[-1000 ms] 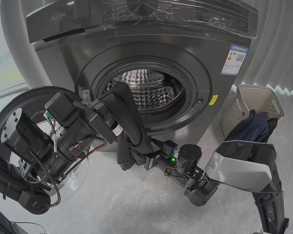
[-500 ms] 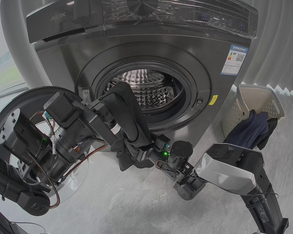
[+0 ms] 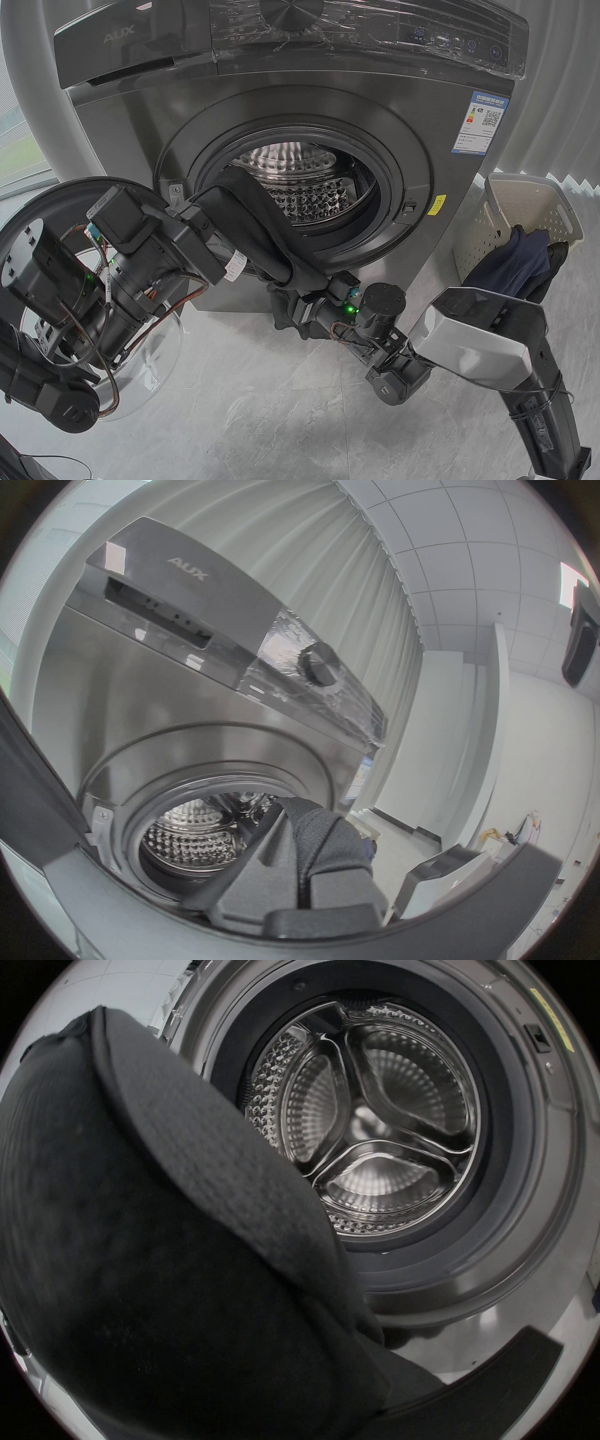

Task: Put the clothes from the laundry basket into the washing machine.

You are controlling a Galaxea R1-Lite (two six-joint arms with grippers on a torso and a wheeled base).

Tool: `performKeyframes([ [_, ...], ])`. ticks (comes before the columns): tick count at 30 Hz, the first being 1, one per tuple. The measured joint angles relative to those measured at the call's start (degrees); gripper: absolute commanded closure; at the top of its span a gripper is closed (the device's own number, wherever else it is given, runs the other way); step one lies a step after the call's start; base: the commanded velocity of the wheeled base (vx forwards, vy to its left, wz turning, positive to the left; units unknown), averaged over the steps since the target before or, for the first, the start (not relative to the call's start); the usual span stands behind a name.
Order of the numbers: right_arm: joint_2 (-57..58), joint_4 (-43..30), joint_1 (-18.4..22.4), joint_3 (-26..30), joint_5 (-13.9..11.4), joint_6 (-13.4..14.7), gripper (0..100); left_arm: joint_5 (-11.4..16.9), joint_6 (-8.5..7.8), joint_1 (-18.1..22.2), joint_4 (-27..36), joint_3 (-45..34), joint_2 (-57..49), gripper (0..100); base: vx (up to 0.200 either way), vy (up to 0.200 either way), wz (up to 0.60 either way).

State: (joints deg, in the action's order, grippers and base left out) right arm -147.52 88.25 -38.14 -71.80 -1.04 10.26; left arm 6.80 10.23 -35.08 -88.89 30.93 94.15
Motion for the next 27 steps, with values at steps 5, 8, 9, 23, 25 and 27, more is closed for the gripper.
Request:
performKeyframes([
  [5,5.0,0.0,2.0,6.6,0.1,0.2,100,0.0,-0.3,4.2,0.0,-0.1,1.5,100,0.0,0.0,0.0],
  [8,8.6,0.1,3.1,10.3,0.1,0.3,100,-0.1,-0.49,6.7,0.0,-0.4,3.0,100,0.0,0.0,0.0],
  [9,9.9,0.1,3.3,11.4,0.1,0.4,100,-0.1,-0.55,7.5,0.0,-0.6,3.7,100,0.0,0.0,0.0],
  [23,20.4,0.1,3.2,17.3,0.8,0.7,100,1.7,-5.85,11.2,-0.1,-7.3,15.2,100,0.0,0.0,0.0],
  [25,20.8,0.1,2.6,17.3,1.4,0.7,100,2.3,-6.62,11.2,-0.1,-7.9,16.7,100,0.0,0.0,0.0],
  [27,21.0,0.1,2.0,17.4,1.6,0.7,100,2.5,-6.75,11.2,-0.2,-8.1,17.7,100,0.0,0.0,0.0],
])
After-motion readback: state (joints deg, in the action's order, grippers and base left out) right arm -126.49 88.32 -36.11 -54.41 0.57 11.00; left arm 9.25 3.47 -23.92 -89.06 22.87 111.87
